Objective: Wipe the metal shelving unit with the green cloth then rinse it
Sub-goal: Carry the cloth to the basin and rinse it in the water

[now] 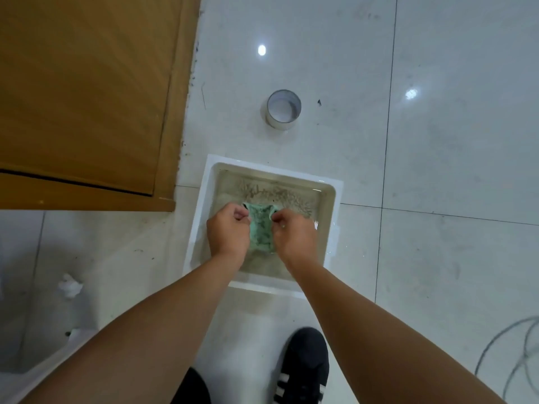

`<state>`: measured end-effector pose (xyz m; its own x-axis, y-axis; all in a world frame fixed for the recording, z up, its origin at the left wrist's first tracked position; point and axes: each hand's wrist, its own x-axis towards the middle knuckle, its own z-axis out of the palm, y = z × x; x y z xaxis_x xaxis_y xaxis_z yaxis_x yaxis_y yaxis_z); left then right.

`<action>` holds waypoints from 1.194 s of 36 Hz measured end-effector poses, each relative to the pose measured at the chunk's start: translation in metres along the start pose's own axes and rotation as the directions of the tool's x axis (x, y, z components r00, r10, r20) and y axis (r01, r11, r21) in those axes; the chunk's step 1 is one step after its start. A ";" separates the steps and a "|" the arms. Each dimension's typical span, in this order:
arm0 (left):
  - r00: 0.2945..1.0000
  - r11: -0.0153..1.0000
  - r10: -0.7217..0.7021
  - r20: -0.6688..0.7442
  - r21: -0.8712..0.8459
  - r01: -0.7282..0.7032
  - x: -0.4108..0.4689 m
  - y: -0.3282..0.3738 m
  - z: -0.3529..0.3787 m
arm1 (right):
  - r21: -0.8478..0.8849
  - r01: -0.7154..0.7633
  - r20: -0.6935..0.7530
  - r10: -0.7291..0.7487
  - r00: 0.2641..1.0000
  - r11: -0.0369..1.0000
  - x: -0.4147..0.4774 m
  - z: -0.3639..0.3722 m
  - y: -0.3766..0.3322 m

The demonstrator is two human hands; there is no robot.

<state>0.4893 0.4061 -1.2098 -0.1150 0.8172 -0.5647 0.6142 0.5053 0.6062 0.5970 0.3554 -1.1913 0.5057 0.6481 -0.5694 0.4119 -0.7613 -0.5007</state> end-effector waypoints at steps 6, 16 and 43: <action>0.998 0.997 0.056 0.003 0.055 -0.056 0.006 -0.005 0.011 | -0.096 0.079 0.029 -0.077 0.997 0.992 0.006 0.009 0.004; 0.971 0.946 0.232 0.055 0.218 -0.238 0.013 -0.018 0.020 | -0.031 -0.042 -0.026 0.042 0.999 0.999 0.018 0.020 0.017; 0.733 0.413 0.572 0.368 0.643 -0.645 0.010 -0.020 -0.006 | -0.504 0.271 0.103 -0.254 0.962 0.820 0.007 -0.003 0.035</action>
<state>0.4712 0.4058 -1.2236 0.5548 0.7859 -0.2730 0.8295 -0.4970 0.2549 0.6175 0.3328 -1.2108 0.3038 0.8186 -0.4875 0.8565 -0.4587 -0.2365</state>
